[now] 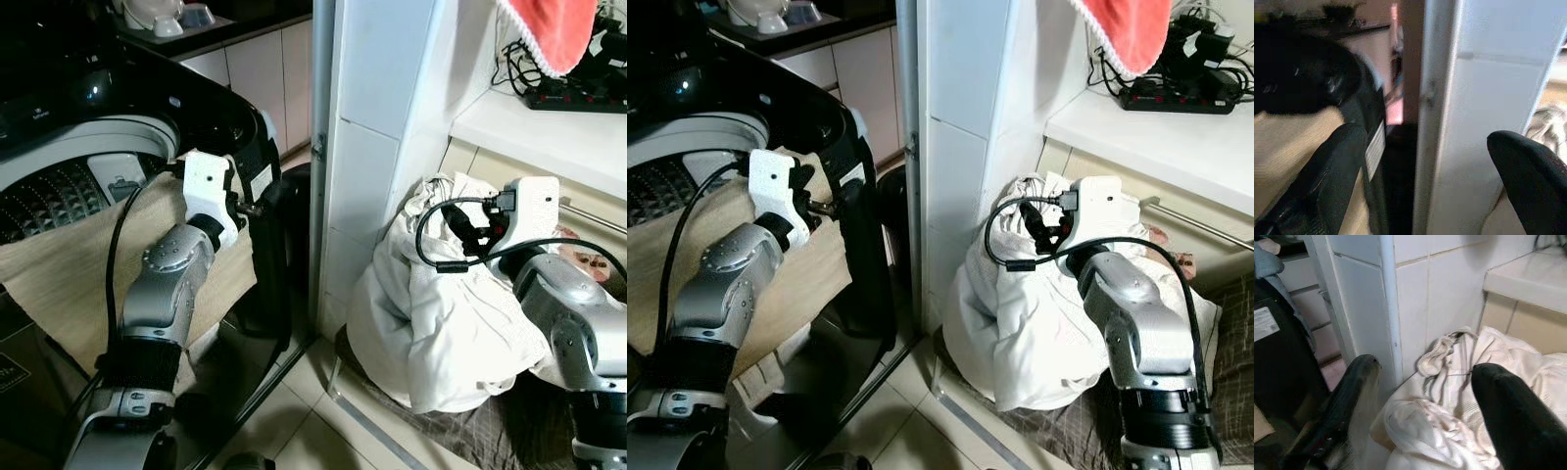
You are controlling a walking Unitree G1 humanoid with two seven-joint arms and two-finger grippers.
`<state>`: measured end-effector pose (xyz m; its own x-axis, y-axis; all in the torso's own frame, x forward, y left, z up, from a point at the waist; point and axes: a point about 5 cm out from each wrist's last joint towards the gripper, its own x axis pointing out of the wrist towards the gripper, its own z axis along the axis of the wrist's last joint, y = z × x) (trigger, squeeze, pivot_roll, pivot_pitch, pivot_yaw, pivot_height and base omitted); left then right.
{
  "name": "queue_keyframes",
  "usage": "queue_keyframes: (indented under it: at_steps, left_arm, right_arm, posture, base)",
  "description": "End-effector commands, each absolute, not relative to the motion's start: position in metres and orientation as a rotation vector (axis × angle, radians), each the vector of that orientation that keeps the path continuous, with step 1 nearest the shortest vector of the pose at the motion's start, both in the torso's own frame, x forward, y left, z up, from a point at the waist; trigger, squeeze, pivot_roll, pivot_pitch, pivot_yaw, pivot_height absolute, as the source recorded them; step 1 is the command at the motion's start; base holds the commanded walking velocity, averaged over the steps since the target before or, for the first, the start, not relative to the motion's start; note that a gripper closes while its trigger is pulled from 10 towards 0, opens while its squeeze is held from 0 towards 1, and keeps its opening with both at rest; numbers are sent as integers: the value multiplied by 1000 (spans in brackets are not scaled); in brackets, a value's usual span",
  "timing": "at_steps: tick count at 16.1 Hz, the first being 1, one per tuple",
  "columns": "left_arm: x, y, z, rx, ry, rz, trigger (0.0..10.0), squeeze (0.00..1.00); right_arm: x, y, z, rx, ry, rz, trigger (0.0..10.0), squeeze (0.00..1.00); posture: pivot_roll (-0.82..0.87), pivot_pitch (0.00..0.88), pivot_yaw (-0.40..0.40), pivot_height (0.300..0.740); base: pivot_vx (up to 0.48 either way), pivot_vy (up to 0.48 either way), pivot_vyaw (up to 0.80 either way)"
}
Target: Clothes washing
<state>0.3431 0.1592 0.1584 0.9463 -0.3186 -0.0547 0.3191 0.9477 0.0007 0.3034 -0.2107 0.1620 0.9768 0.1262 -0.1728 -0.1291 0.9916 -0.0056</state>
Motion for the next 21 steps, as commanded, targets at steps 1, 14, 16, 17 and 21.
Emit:
queue_keyframes:
  at_steps: [1,14,16,17,21]
  left_arm:
    - [339,159,151,41,91,-324,10000,0]
    - [297,127,141,233,44,-689,10000,0]
    - [297,128,140,240,43,-685,10000,0]
    - [297,128,141,240,44,-684,10000,0]
    - [292,126,135,202,80,-695,10000,0]
  right_arm:
    - [303,-215,158,-58,173,110,10000,694]
    - [302,-232,67,-62,719,222,10000,0]
    - [299,-230,62,-56,755,244,10000,0]
    - [298,-229,59,-60,766,251,9569,0]
    - [299,-227,56,-54,790,277,0,0]
  posture:
    - [-27,0,23,740]
    - [-3,0,-24,740]
    - [0,0,-25,740]
    - [4,0,-27,740]
    - [4,0,-32,740]
  base:
    - [0,0,0]
    - [0,0,0]
    - [0,0,0]
    - [0,0,0]
    - [0,0,0]
